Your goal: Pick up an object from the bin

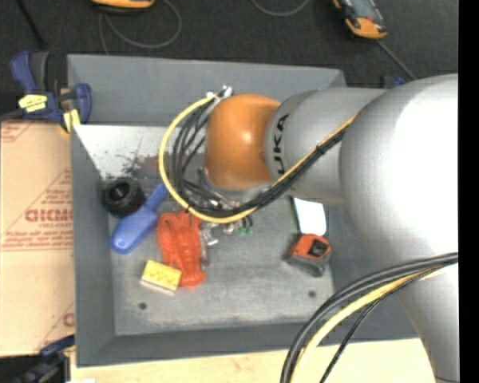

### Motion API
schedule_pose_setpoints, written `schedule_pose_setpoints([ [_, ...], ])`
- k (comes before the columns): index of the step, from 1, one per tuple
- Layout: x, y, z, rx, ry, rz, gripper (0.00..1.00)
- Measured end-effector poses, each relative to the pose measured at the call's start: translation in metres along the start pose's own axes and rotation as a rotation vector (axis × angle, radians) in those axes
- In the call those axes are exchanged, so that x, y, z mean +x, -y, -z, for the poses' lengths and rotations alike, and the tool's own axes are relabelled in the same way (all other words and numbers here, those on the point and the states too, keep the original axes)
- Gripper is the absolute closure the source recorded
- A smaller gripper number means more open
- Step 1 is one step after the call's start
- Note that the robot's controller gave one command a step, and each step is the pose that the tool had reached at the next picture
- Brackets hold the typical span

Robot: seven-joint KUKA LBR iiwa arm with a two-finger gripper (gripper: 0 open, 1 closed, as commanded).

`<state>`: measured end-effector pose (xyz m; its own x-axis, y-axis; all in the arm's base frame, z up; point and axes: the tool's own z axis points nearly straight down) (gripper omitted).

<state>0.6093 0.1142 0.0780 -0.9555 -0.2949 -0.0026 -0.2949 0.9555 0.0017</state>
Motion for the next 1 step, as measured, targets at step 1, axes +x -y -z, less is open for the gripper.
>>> schedule_pose_setpoints([
  [1, 0.0019, -0.0092, -0.0053, 0.003, 0.002, 0.512, 1.0],
])
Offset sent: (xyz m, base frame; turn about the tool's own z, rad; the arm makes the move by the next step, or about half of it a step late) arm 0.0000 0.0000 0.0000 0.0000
